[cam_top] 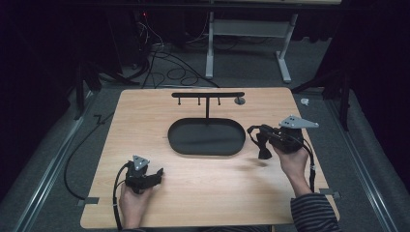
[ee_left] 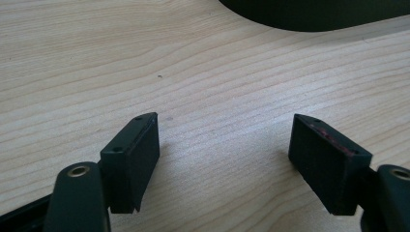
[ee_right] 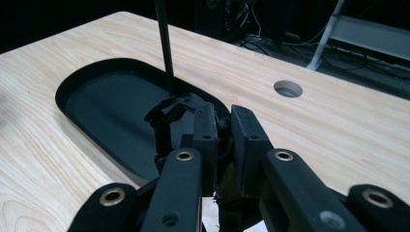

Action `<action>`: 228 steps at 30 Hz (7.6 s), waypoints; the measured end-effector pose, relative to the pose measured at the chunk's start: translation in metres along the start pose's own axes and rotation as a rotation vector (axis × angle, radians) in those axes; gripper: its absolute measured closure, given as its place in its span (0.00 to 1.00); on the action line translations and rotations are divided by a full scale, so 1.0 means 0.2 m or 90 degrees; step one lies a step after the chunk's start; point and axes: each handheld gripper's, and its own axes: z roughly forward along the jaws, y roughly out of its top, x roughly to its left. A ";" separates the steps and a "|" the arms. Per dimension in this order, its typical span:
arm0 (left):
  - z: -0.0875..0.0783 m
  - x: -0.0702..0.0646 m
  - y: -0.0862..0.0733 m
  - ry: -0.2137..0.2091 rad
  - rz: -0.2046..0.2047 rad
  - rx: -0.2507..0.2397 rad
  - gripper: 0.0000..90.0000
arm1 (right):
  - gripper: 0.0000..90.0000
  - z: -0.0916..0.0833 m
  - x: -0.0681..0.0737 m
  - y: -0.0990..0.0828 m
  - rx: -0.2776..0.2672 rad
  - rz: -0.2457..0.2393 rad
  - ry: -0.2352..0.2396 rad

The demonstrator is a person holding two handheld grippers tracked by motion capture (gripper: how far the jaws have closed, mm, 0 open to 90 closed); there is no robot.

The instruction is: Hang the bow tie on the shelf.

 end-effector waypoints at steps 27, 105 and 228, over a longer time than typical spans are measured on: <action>0.00 0.00 0.00 0.000 0.000 0.000 0.30 | 0.93 0.14 0.01 0.27 -0.034 -0.003 0.004; 0.00 0.00 0.00 -0.001 0.000 0.000 0.30 | 0.63 0.09 -0.16 0.23 -0.035 0.089 -0.004; 0.00 0.00 0.00 0.000 0.001 0.000 0.30 | 0.62 -0.27 -0.09 -0.28 -0.031 0.140 0.025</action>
